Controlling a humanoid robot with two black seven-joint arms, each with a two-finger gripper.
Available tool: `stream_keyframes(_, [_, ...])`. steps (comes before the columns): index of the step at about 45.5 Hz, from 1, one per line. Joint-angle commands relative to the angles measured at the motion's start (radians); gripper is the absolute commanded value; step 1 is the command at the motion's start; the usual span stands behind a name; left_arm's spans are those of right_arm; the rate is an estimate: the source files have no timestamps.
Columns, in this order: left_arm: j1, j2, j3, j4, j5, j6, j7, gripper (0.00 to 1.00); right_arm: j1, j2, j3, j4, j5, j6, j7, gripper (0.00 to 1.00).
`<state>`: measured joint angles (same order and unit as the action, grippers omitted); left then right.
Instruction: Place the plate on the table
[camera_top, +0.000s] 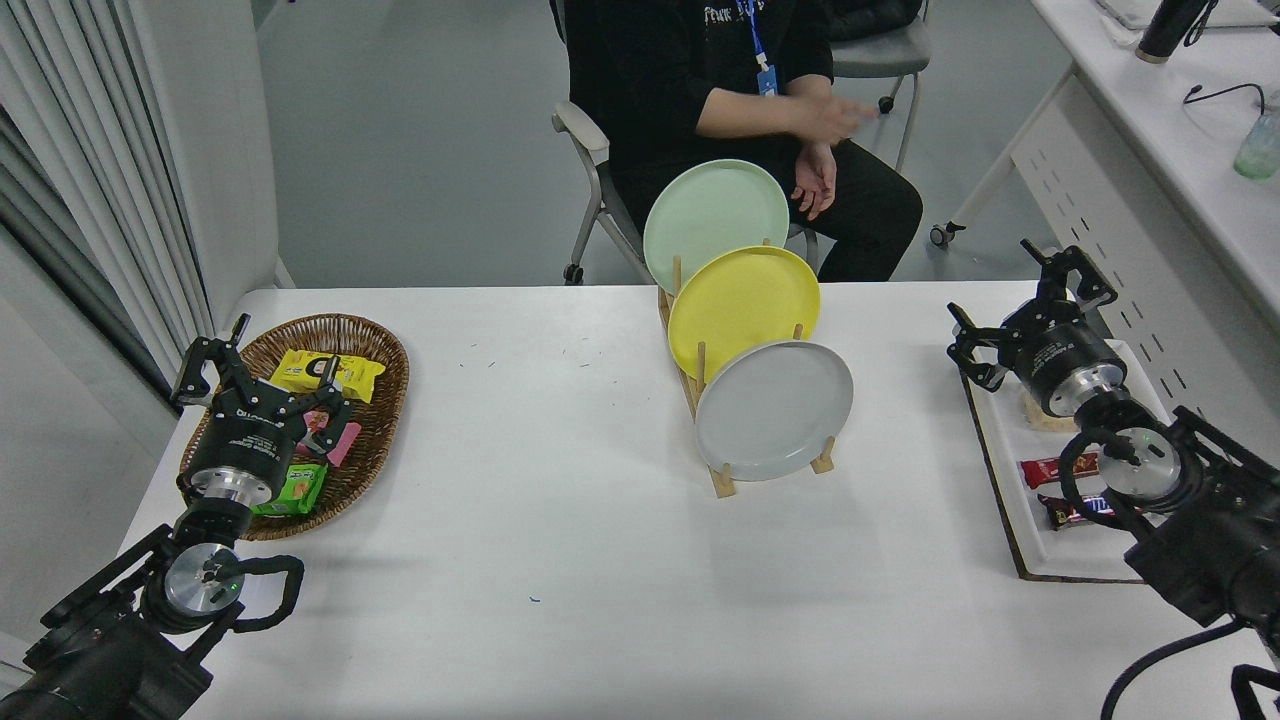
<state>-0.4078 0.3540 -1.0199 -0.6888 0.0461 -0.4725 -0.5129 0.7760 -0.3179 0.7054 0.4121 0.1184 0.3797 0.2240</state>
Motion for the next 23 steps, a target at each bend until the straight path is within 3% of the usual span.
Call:
stream_keyframes(1, [0.001, 0.0, 0.0, 0.0, 0.0, -0.002, 0.001, 0.98, -0.004, 0.008, 0.0, -0.001, 0.001, -0.002, 0.0, 0.99])
stream_keyframes(23, [0.0, 0.0, 0.0, 0.0, -0.002, 0.0, 0.001, 0.98, -0.007, 0.028, 0.002, -0.004, 0.009, -0.013, 0.0, 0.99])
